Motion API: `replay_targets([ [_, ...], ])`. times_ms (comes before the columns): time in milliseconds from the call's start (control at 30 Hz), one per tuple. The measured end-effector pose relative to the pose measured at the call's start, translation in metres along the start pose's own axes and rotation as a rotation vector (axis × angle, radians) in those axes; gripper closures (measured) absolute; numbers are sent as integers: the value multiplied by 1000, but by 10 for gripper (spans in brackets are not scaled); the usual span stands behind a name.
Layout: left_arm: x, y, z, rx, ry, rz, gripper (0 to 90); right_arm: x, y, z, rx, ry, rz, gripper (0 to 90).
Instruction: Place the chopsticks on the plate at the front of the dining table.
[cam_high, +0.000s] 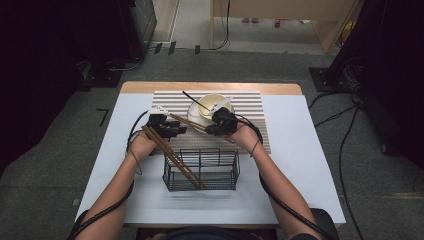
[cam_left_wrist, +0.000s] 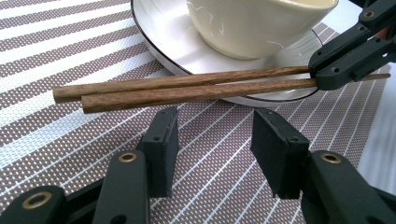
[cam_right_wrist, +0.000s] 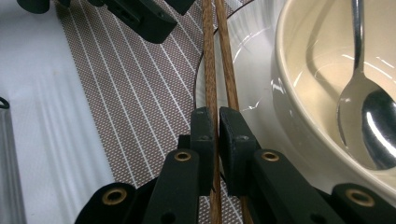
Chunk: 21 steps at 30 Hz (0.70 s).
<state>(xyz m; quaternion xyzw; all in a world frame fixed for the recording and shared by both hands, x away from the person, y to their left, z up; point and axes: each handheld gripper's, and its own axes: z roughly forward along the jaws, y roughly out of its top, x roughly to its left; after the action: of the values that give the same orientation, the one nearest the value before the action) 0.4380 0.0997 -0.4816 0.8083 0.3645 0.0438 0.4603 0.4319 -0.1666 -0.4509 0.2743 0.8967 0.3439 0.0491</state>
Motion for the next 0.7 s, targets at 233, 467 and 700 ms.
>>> replay_targets([
  [233, -1, 0, 1, -6, -2, -1, 517, 0, 0, -1, -12, 1, 3, 840],
  [467, -1, 0, 1, -6, 0, -4, 516, 0, 0, -3, -22, 7, 4, 832],
  [700, -1, -1, 1, 2, -5, -12, 506, 0, 0, -2, -20, 4, 0, 848],
])
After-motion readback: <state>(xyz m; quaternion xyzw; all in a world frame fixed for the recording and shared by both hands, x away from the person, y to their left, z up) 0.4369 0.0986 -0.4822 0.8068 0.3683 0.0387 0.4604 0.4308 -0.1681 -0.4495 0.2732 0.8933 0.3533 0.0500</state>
